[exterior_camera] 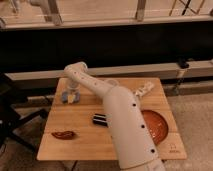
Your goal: Place the white sponge in the ceramic cup
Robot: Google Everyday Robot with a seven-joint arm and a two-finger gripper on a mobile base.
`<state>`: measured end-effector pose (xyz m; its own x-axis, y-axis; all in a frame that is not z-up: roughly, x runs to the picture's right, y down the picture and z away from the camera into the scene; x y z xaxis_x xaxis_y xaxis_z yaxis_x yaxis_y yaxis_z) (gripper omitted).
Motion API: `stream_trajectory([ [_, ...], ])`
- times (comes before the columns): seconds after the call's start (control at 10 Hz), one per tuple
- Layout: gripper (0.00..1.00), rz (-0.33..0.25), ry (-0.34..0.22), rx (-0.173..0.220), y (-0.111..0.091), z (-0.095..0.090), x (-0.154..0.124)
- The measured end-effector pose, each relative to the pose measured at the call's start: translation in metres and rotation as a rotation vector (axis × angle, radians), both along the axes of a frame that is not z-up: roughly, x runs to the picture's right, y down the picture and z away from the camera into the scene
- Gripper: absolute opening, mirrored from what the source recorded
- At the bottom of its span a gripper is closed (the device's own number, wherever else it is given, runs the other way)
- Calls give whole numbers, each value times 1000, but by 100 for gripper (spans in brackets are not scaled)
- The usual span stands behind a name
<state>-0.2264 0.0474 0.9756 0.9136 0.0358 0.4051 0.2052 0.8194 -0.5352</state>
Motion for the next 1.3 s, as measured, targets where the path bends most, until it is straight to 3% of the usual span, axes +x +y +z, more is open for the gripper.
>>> stream_trajectory([
  [0.4, 0, -2, 7, 12, -13, -12, 6],
  [1.3, 0, -11, 11, 93, -67, -75, 10],
])
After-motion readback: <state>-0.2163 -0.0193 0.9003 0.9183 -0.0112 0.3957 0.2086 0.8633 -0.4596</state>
